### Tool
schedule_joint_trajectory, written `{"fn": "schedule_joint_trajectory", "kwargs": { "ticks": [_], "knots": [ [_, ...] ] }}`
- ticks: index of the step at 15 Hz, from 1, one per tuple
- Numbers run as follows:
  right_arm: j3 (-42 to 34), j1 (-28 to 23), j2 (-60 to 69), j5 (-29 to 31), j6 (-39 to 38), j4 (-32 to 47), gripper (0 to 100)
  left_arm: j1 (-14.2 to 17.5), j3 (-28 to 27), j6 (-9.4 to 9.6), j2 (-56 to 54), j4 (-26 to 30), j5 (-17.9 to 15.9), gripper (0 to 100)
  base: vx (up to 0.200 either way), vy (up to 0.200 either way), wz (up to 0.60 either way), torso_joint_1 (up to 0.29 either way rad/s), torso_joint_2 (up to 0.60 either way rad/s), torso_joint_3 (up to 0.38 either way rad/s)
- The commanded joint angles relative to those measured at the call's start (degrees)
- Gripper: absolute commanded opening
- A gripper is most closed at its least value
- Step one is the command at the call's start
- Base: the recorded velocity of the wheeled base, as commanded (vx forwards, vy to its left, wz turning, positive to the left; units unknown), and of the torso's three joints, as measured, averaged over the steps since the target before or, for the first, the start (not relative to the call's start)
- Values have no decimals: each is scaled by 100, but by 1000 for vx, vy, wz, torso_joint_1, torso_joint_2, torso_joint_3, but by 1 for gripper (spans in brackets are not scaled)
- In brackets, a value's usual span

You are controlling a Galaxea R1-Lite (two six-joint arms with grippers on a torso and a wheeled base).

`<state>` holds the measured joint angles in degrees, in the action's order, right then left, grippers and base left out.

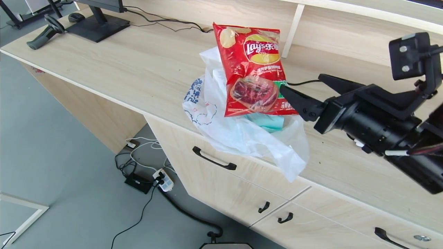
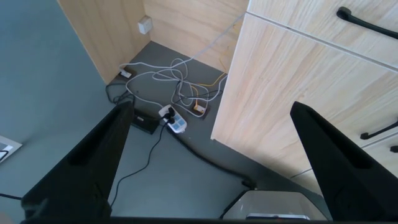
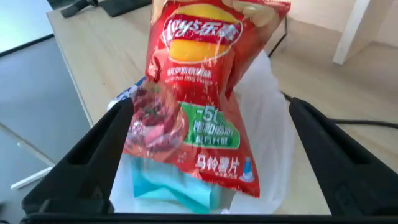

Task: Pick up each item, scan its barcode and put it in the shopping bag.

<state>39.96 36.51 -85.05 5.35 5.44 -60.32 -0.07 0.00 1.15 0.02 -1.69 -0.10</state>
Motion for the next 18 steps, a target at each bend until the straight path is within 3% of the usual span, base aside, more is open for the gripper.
{"fn": "schedule_joint_trajectory", "kwargs": {
  "ticks": [1, 4, 7, 9, 14, 18],
  "knots": [
    [-1500, 392, 1158, 27, 10, 152, 100, -1, 0, 0, 6, -6, 1, 100, 0, 0, 0, 0, 0, 0],
    [-2520, 1306, 1281, 27, -95, 583, 100, -1, 0, 8, 6, 2, 10, 100, 0, 0, 0, 0, 0, 0],
    [-3996, 1438, 1193, -8, -394, 679, 100, -1, 0, 0, 6, 2, 1, 100, 0, 0, 0, 0, 0, 0],
    [-3970, 1438, 1193, -25, -649, 996, 100, -1, 0, 0, 6, 2, 1, 100, 0, 0, 0, 0, 0, 0],
    [-3996, 1526, 1887, -61, -755, 3290, 100, -1, 0, -9, 6, -6, 10, 100, 0, 0, 0, 0, 0, 0],
    [-3996, 1658, 2441, -61, -746, 4380, 100, -1, 0, 0, 6, 2, 1, 100, 0, 0, 0, 0, 0, 0]
  ]
}}
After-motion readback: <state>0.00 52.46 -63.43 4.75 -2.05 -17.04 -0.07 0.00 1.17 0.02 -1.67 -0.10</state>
